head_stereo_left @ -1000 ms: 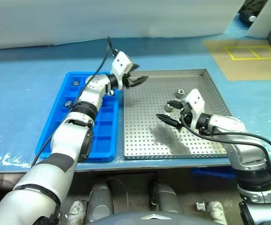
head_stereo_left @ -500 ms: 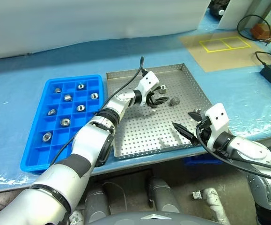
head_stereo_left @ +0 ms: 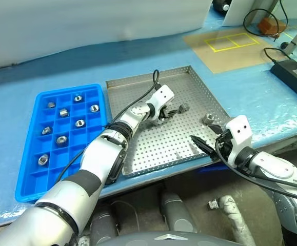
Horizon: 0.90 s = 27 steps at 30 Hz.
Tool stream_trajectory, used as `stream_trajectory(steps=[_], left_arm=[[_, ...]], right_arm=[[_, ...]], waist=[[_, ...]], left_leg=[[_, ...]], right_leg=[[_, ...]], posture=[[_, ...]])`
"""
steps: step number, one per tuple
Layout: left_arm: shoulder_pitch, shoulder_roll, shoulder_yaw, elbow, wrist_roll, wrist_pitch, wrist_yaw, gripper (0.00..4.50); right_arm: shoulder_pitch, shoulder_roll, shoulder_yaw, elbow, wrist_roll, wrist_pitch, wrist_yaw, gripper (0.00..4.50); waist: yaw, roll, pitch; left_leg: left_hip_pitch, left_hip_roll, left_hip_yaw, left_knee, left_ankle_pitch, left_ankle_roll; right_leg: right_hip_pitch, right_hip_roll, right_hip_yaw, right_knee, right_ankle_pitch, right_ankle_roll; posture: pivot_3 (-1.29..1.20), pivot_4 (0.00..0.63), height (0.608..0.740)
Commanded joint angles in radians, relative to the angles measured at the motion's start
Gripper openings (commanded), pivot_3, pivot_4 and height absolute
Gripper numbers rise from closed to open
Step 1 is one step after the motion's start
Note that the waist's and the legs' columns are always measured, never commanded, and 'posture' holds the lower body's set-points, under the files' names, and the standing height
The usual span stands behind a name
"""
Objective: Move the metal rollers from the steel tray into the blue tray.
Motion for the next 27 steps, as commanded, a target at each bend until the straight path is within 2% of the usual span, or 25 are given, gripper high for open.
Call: stream_trajectory(steps=[1, 6, 12, 15, 18, 21, 24, 27], left_arm=[[0.001, 0.006, -0.015, -0.007, 0.03, 0.006, 0.034, 3.36], [0.008, 0.019, -0.027, -0.004, 0.059, 0.025, 0.05, 3.36], [0.016, 0.023, -0.025, -0.002, 0.065, 0.042, 0.03, 3.36], [0.019, 0.023, -0.017, -0.004, 0.054, 0.035, -0.003, 2.78], [0.017, 0.025, -0.019, -0.004, 0.059, 0.045, 0.002, 1.88], [0.017, 0.026, -0.019, -0.004, 0.06, 0.046, -0.001, 1.85], [0.027, 0.031, -0.014, -0.007, 0.049, 0.034, -0.073, 1.85], [0.026, 0.038, -0.02, -0.01, 0.061, 0.034, -0.036, 1.85]], right_arm=[[-0.013, -0.006, 0.005, -0.015, 0.007, -0.017, -0.007, 3.87], [-0.02, -0.004, 0.016, -0.01, 0.006, -0.019, -0.011, 3.87], [-0.034, -0.007, 0.019, -0.006, 0.01, -0.017, -0.01, 3.87], [-0.036, -0.007, 0.018, -0.005, 0.009, -0.018, -0.011, 3.87], [-0.033, -0.007, 0.02, -0.004, 0.007, -0.02, -0.012, 3.87], [-0.037, -0.007, 0.022, -0.001, 0.006, -0.019, -0.013, 3.87], [-0.042, -0.009, 0.027, 0.005, 0.004, -0.02, -0.011, 3.87], [-0.051, -0.012, 0.034, 0.017, 0.005, -0.024, -0.005, 3.87]], waist=[[-0.01, 0.0, 0.0], [-0.027, 0.0, 0.0], [-0.034, 0.0, 0.0], [-0.039, 0.0, 0.0], [-0.044, 0.0, 0.0], [-0.048, 0.0, 0.0], [-0.05, 0.0, 0.0], [-0.05, 0.0, 0.0]], left_leg=[[-0.001, -0.001, 0.0, 0.0, 0.0, 0.001], [-0.007, -0.005, -0.001, 0.006, -0.003, 0.006], [-0.007, -0.006, -0.002, 0.008, -0.004, 0.008], [-0.007, -0.006, -0.002, 0.008, -0.004, 0.008], [-0.007, -0.006, -0.003, 0.008, -0.004, 0.008], [-0.007, -0.006, -0.003, 0.008, -0.004, 0.008], [-0.007, -0.005, -0.003, 0.008, -0.005, 0.008], [-0.007, -0.005, -0.003, 0.008, -0.005, 0.008]], right_leg=[[0.0, -0.001, -0.001, -0.001, 0.0, 0.0], [0.0, -0.008, -0.005, -0.002, 0.0, 0.001], [0.005, -0.01, -0.008, -0.006, 0.0, 0.001], [0.005, -0.011, -0.009, -0.006, -0.001, 0.001], [0.005, -0.011, -0.01, -0.006, 0.0, 0.001], [0.006, -0.011, -0.011, -0.006, 0.0, 0.001], [0.006, -0.011, -0.011, -0.006, -0.001, 0.002], [0.006, -0.011, -0.012, -0.006, -0.001, 0.002]], posture=[[-0.78, 0.15, 0.74], [-0.77, 0.15, 0.74], [-0.77, 0.15, 0.74], [-0.77, 0.15, 0.74], [-0.77, 0.15, 0.74], [-0.76, 0.15, 0.74], [-0.75, 0.15, 0.74], [-0.73, 0.15, 0.74]])
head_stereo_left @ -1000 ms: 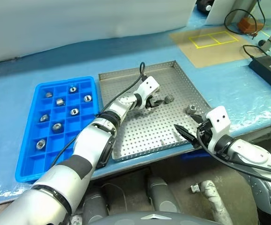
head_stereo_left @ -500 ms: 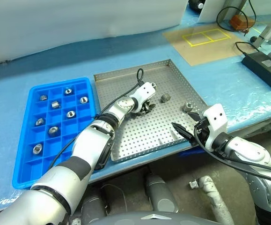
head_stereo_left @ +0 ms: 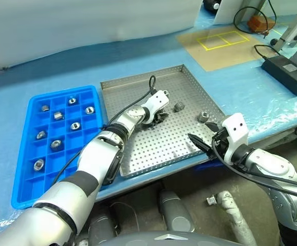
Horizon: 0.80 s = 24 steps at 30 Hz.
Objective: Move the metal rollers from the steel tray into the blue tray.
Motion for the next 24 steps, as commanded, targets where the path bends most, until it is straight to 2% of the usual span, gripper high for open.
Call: stream_trajectory(steps=[1, 6, 14, 20, 24], left_arm=[[0.005, 0.008, -0.011, -0.013, 0.013, -0.011, 0.011, 1.85], [-0.032, 0.036, 0.021, -0.05, -0.033, -0.093, -0.05, 1.85], [-0.017, 0.131, 0.137, -0.226, -0.243, -0.18, -0.409, 1.85], [0.148, 0.294, 0.141, -0.563, -0.361, -0.038, -0.616, 1.85], [0.345, 0.445, 0.163, -0.879, -0.428, 0.143, -0.638, 1.85]], right_arm=[[-0.022, -0.013, 0.004, 0.0, 0.004, -0.024, 0.005, 3.87], [-0.055, -0.019, 0.033, 0.032, 0.006, -0.038, 0.028, 3.87], [-0.194, -0.016, 0.141, 0.187, -0.014, -0.114, 0.101, 3.87], [-0.343, 0.01, 0.26, 0.376, -0.047, -0.215, 0.203, 3.87], [-0.444, 0.053, 0.341, 0.518, -0.078, -0.295, 0.285, 3.87]], waist=[[0.0, 0.0, 0.0], [0.001, 0.0, 0.0], [0.023, 0.0, 0.0], [0.087, 0.001, 0.001], [0.159, 0.002, 0.001]], left_leg=[[0.0, 0.0, 0.0, 0.0, 0.0, 0.0], [0.0, 0.0, 0.0, 0.0, 0.0, 0.0], [-0.001, 0.0, 0.0, -0.002, 0.002, 0.003], [0.002, 0.003, 0.0, -0.002, 0.002, 0.002], [0.004, 0.007, 0.0, -0.004, 0.005, -0.001]], right_leg=[[0.0, 0.0, 0.0, 0.0, 0.0, 0.0], [0.0, 0.0, -0.001, 0.0, 0.0, -0.001], [0.0, -0.003, -0.005, 0.0, 0.001, -0.002], [-0.001, -0.004, -0.007, 0.006, 0.001, -0.003], [-0.003, -0.001, -0.007, 0.013, 0.001, -0.003]], posture=[[-0.73, 0.15, 0.74], [-0.68, 0.15, 0.74], [-0.47, 0.15, 0.74], [-0.28, 0.15, 0.74], [-0.12, 0.15, 0.74]])
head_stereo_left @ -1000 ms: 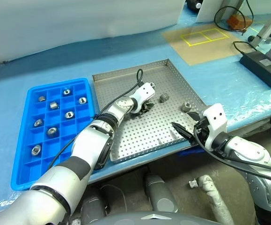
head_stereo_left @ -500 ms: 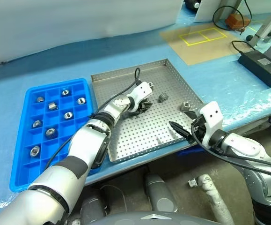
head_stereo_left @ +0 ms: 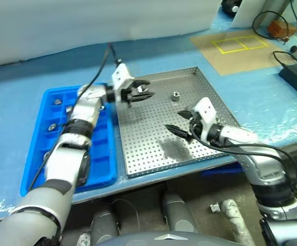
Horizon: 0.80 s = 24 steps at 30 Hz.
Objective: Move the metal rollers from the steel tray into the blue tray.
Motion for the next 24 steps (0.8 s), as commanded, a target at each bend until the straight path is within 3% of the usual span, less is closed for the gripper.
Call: stream_trajectory(steps=[1, 6, 10, 17, 24], left_arm=[[0.148, 0.131, 0.044, -0.318, -0.086, 0.178, -0.011, 1.85], [0.434, 0.311, 0.178, -0.731, -0.226, 0.436, 0.051, 1.85], [0.587, 0.391, 0.258, -0.919, -0.31, 0.565, 0.109, 1.85], [0.867, 0.44, 0.291, -1.116, -0.364, 0.631, 0.143, 1.85], [0.951, 0.42, 0.254, -1.089, -0.341, 0.586, 0.191, 1.85]], right_arm=[[-0.098, 0.041, 0.066, 0.104, -0.023, -0.091, 0.081, 3.87], [-0.211, 0.097, 0.134, 0.265, -0.057, -0.176, 0.187, 3.87], [-0.259, 0.131, 0.161, 0.351, -0.078, -0.224, 0.241, 3.87], [-0.296, 0.172, 0.18, 0.426, -0.103, -0.266, 0.303, 3.87], [-0.296, 0.166, 0.164, 0.365, -0.043, -0.206, 0.395, 3.87]], waist=[[0.042, 0.0, 0.001], [0.15, 0.002, 0.002], [0.225, 0.002, 0.002], [0.248, 0.002, 0.002], [0.249, 0.001, 0.002]], left_leg=[[0.0, 0.002, 0.0, 0.0, 0.001, -0.002], [0.003, 0.01, 0.002, -0.008, 0.006, -0.016], [0.007, 0.01, 0.003, -0.014, 0.009, -0.021], [0.015, 0.012, 0.002, -0.018, 0.012, -0.028], [0.018, 0.013, 0.001, -0.036, 0.02, -0.04]], right_leg=[[0.0, 0.001, 0.0, 0.001, 0.0, 0.0], [-0.002, 0.003, -0.002, 0.003, -0.001, -0.002], [0.001, 0.004, -0.002, 0.004, -0.003, -0.005], [-0.001, 0.004, 0.0, 0.018, -0.01, 0.001], [-0.006, 0.008, -0.002, 0.02, -0.011, 0.003]], posture=[[-0.1, 0.15, 0.74], [0.03, 0.15, 0.74], [0.11, 0.15, 0.74], [0.18, 0.15, 0.74], [0.19, 0.15, 0.74]])
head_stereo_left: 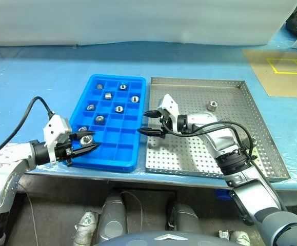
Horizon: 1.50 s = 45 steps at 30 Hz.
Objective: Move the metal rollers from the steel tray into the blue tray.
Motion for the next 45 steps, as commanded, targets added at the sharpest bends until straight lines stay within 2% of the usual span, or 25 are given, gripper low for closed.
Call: stream_trajectory(steps=[1, 8, 15, 16, 20, 27, 33, 37, 38, 41, 45], left_arm=[[0.012, -0.003, -0.013, 0.021, 0.01, -0.042, 0.015, 1.85], [-0.01, -0.009, -0.057, 0.16, 0.05, -0.13, 0.02, 1.85], [-0.004, 0.007, -0.089, 0.209, 0.065, -0.181, -0.016, 1.85], [-0.004, 0.011, -0.092, 0.219, 0.071, -0.191, -0.019, 2.57], [-0.018, 0.008, -0.091, 0.241, 0.094, -0.227, 0.003, 3.8], [-0.175, -0.037, -0.106, 0.261, 0.063, -0.241, 0.039, 3.8], [-0.392, -0.131, -0.194, 0.326, 0.063, -0.24, 0.034, 3.8], [-0.529, -0.207, -0.258, 0.402, 0.052, -0.239, -0.009, 3.8], [-0.565, -0.231, -0.28, 0.434, 0.059, -0.249, -0.025, 3.8], [-0.644, -0.29, -0.341, 0.532, 0.092, -0.295, -0.068, 3.8], [-0.758, -0.412, -0.396, 0.712, 0.139, -0.392, -0.082, 3.8]], right_arm=[[-0.016, -0.018, -0.015, -0.086, 0.058, 0.038, 0.076, 3.87], [-0.013, -0.044, -0.009, -0.134, 0.079, 0.085, 0.136, 3.87], [0.003, -0.046, -0.01, -0.129, 0.042, 0.06, 0.101, 3.87], [0.003, -0.045, -0.009, -0.128, 0.04, 0.059, 0.1, 3.87], [0.0, -0.043, -0.009, -0.121, 0.033, 0.052, 0.094, 3.87], [0.001, -0.049, -0.035, -0.126, 0.032, 0.051, 0.065, 3.87], [0.021, -0.092, -0.102, -0.149, 0.033, 0.064, -0.002, 3.87], [0.052, -0.13, -0.153, -0.183, 0.038, 0.089, -0.051, 3.87], [0.058, -0.137, -0.167, -0.178, 0.03, 0.086, -0.071, 3.87], [0.062, -0.142, -0.207, -0.147, 0.009, 0.065, -0.136, 3.87], [0.004, -0.112, -0.264, 0.054, -0.096, -0.038, -0.346, 3.87]], waist=[[0.0, 0.0, 0.0], [-0.001, -0.001, -0.001], [-0.001, -0.001, -0.001], [-0.001, -0.001, -0.001], [-0.001, -0.001, -0.001], [0.001, -0.001, -0.001], [-0.007, -0.001, -0.001], [-0.018, -0.001, -0.001], [-0.021, -0.001, -0.001], [-0.036, -0.001, -0.001], [-0.06, -0.002, -0.001]], left_leg=[[0.0, 0.0, 0.0, 0.0, 0.0, 0.0], [0.0, 0.002, 0.0, 0.001, 0.001, -0.001], [0.001, 0.01, 0.0, 0.002, 0.003, -0.005], [0.001, 0.011, 0.0, 0.002, 0.003, -0.005], [0.003, 0.011, 0.0, 0.002, 0.004, -0.005], [0.004, 0.012, 0.0, 0.002, 0.004, -0.006], [0.005, 0.012, 0.0, 0.007, 0.004, -0.007], [0.005, 0.012, 0.001, 0.007, 0.005, -0.007], [0.005, 0.012, 0.001, 0.007, 0.005, -0.008], [0.005, 0.012, 0.001, 0.008, 0.005, -0.008], [0.005, 0.011, 0.002, 0.012, 0.005, -0.007]], right_leg=[[0.0, 0.001, 0.0, 0.0, 0.0, 0.0], [-0.002, 0.005, 0.003, -0.001, 0.002, -0.009], [-0.002, 0.013, 0.002, 0.0, 0.0, -0.014], [-0.002, 0.014, 0.002, 0.0, 0.0, -0.014], [-0.001, 0.014, 0.003, 0.0, 0.0, -0.014], [0.0, 0.015, 0.002, 0.003, 0.0, -0.015], [0.0, 0.015, 0.004, 0.007, 0.001, -0.016], [0.0, 0.016, 0.005, 0.009, 0.001, -0.016], [0.0, 0.016, 0.005, 0.009, 0.001, -0.016], [0.0, 0.016, 0.007, 0.009, 0.001, -0.016], [-0.001, 0.016, 0.01, 0.011, 0.001, -0.016]], posture=[[0.18, 0.15, 0.74], [0.15, 0.15, 0.74], [0.14, 0.15, 0.74], [0.14, 0.15, 0.74], [0.14, 0.15, 0.74], [0.08, 0.15, 0.74], [-0.05, 0.15, 0.74], [-0.05, 0.15, 0.74], [-0.13, 0.15, 0.74], [-0.17, 0.15, 0.74], [-0.23, 0.15, 0.74]])
